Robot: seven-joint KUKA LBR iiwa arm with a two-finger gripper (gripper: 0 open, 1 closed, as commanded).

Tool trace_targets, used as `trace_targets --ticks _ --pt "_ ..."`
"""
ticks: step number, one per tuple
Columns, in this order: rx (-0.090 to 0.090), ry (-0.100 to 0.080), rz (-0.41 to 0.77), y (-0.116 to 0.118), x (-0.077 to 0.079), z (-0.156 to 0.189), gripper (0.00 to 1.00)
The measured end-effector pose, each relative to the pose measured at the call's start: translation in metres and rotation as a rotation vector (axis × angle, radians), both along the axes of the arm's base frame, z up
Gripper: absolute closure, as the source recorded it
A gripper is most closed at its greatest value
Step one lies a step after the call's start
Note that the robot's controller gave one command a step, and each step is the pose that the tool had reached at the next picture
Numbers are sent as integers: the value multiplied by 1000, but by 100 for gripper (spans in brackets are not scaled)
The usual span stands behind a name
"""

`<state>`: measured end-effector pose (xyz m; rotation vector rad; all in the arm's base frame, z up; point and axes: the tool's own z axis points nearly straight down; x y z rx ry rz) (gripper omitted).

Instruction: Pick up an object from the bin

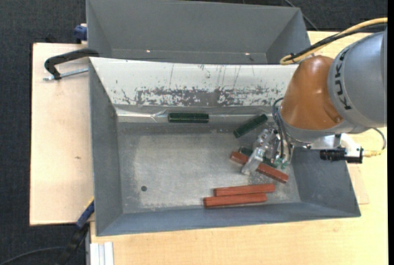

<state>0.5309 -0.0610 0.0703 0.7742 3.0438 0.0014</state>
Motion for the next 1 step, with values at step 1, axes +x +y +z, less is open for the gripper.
trace_targets --ticks 1 --pt "-1 -12 2 0 3 105 100"
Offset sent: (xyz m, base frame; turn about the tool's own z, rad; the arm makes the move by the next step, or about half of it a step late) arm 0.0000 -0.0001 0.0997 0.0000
